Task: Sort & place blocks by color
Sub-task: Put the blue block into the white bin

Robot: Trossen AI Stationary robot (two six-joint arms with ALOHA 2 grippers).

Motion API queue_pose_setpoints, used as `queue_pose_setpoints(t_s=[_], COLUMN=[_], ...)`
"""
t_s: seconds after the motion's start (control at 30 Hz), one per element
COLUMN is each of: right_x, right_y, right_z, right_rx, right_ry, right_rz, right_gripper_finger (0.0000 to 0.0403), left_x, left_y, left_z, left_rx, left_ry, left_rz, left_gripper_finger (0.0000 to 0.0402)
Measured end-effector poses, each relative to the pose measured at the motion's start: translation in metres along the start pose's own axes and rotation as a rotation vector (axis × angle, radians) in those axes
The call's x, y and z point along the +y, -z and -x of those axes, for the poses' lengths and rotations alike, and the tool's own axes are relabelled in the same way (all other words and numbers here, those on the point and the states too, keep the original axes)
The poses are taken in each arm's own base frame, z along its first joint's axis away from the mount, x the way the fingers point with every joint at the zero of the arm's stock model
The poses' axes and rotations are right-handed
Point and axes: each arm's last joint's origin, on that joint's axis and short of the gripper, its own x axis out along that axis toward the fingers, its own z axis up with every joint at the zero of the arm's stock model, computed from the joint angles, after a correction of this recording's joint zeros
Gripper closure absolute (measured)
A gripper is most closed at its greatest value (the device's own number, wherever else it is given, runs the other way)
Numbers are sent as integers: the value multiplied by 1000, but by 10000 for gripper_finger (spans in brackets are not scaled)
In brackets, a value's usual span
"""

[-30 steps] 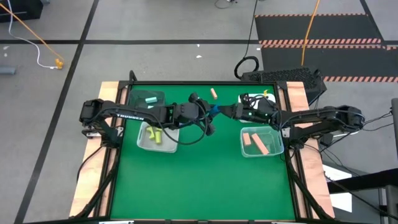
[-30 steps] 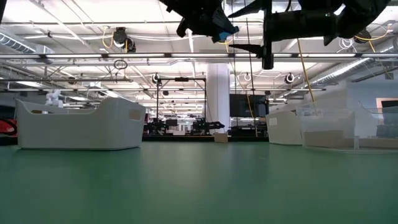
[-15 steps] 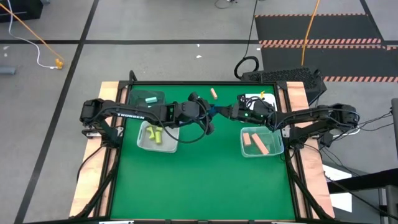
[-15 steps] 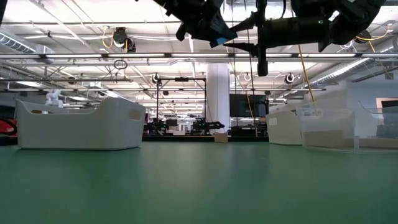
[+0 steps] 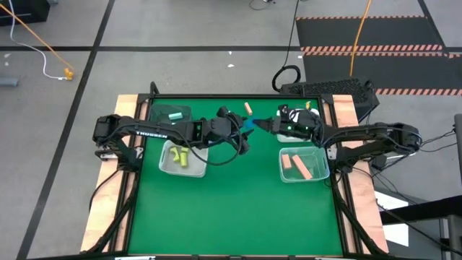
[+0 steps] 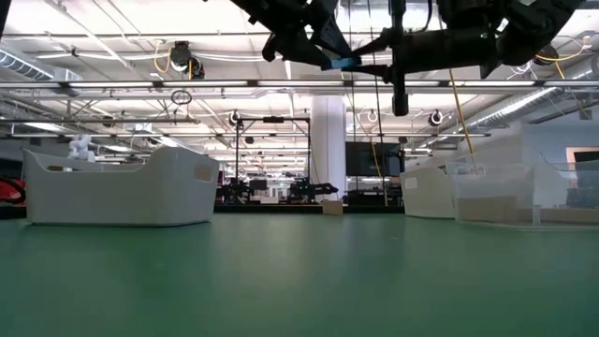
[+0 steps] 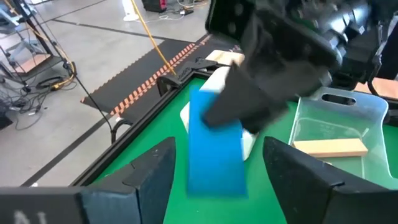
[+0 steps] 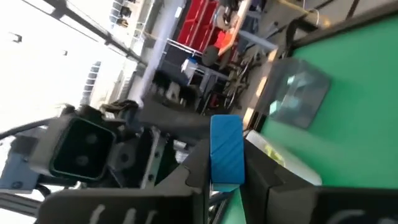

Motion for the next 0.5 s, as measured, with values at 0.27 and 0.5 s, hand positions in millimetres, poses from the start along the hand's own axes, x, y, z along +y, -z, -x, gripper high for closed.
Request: queue_pose_setpoints(t_s=[0.27,0.5], right_x=[-2,-4], right_y=[-27,-38], right_z=[38,83], right_rx=[-1,1], right_ry=[225,422], right_rz=[149,218], right_gripper_finger=[367,367], left_x=[1,5], left_y=[7,8], left_z=[0,-1], left_rx=[63,82], left_ry=[-25,-38], left_rz=[25,30], left_gripper_finger=[158,176])
